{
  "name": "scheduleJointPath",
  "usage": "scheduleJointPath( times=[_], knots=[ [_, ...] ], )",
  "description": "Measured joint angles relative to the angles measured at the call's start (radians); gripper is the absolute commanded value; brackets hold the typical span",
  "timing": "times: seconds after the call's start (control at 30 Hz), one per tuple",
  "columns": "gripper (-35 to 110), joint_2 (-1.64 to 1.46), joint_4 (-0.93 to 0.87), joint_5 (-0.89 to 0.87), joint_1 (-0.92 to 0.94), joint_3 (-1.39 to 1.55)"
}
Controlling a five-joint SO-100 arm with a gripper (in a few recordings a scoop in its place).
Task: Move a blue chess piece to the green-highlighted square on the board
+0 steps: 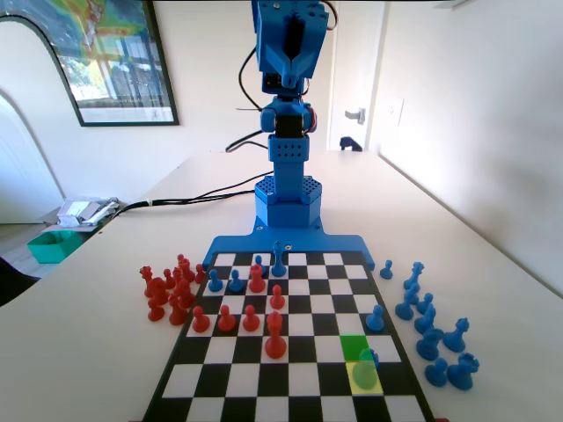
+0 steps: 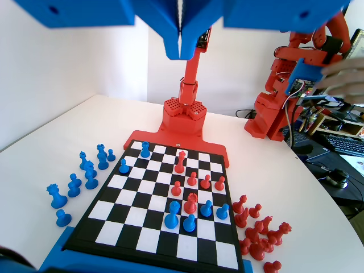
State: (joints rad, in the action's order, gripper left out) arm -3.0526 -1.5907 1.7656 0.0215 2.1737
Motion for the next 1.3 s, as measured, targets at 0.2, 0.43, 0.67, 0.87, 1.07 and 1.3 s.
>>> scheduleJointPath(
  times=[0.2,0.43,0.67,0.87,1.07,1.3],
  knots=[
    [1,0.0,0.0,0.0,0.0,0.0],
    [1,0.0,0.0,0.0,0.0,0.0],
    [1,0.0,0.0,0.0,-0.015,0.0],
    [1,0.0,0.0,0.0,-0.006,0.0],
    [1,0.0,0.0,0.0,-0.006,0.0],
    [1,0.0,0.0,0.0,0.002,0.0]
  ],
)
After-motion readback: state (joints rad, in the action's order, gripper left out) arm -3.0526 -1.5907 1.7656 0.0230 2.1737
